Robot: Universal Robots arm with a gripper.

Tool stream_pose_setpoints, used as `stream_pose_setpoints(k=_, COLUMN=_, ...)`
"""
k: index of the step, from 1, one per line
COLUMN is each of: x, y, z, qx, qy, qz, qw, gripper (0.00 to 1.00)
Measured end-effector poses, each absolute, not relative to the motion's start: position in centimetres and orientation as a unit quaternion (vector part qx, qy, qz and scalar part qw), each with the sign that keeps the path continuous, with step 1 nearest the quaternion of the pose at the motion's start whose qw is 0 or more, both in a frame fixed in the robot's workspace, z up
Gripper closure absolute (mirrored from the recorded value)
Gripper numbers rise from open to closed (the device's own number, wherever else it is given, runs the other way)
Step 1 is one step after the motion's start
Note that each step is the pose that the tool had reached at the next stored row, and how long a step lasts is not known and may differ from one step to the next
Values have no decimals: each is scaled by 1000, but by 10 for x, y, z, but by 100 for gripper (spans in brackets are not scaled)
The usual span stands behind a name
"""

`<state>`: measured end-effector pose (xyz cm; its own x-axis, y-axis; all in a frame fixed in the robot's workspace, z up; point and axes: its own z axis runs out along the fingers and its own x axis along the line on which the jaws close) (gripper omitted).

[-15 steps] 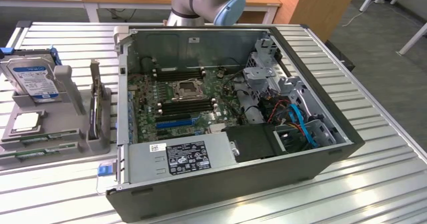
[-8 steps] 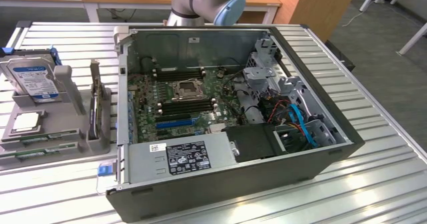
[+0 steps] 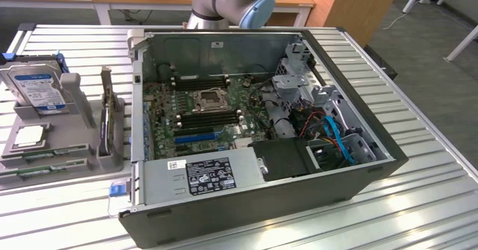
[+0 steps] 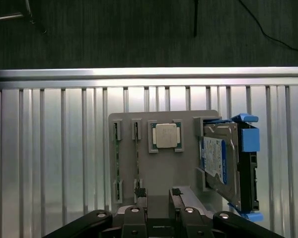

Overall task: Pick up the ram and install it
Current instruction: 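Pick up the ram and move it above insertion slot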

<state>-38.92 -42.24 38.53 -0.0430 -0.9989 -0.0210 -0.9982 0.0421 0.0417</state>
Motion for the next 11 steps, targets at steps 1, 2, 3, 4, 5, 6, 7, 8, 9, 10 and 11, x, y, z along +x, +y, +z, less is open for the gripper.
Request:
stream_pose_setpoints(k=1, x=-389, y=-422, z=384, qx=692, qy=-722, qz=-22, qw=7, gripper=69)
stream_pose_setpoints(k=2, x=-389, y=-422, z=383, qx=692, qy=-722, qz=-22, qw=7, gripper=69)
stream_pose_setpoints(k=3, x=-389, y=-422, z=382, qx=692, qy=-722, qz=-22, qw=7, gripper=69)
stream_pose_setpoints(k=4, x=-389, y=-422, z=381, qx=692, qy=-722, qz=-22, qw=7, gripper=69)
stream_pose_setpoints(k=5, x=-389, y=-422, z=380, qx=692, qy=-722, qz=-22, qw=7, gripper=69)
stream_pose_setpoints(k=6, x=-389, y=-422, z=378, qx=692, qy=-722, qz=-22, qw=7, gripper=69)
stream_pose_setpoints(k=7, x=-389, y=-422, z=377, qx=692, qy=-722, qz=-22, qw=7, gripper=69)
stream_pose_setpoints(k=8, x=-389, y=-422, z=376, qx=692, qy=-722, qz=-22, qw=7, gripper=69)
stream_pose_setpoints(k=9, x=-389, y=-422, z=374, qx=692, qy=-722, qz=-22, qw=7, gripper=69)
stream_pose_setpoints(k=10, x=-389, y=-422, z=373, qx=692, qy=-722, qz=-22, qw=7, gripper=69)
stream_pose_setpoints(k=11, x=-389, y=-422, z=372, qx=692, qy=-722, qz=-22, qw=7, gripper=69)
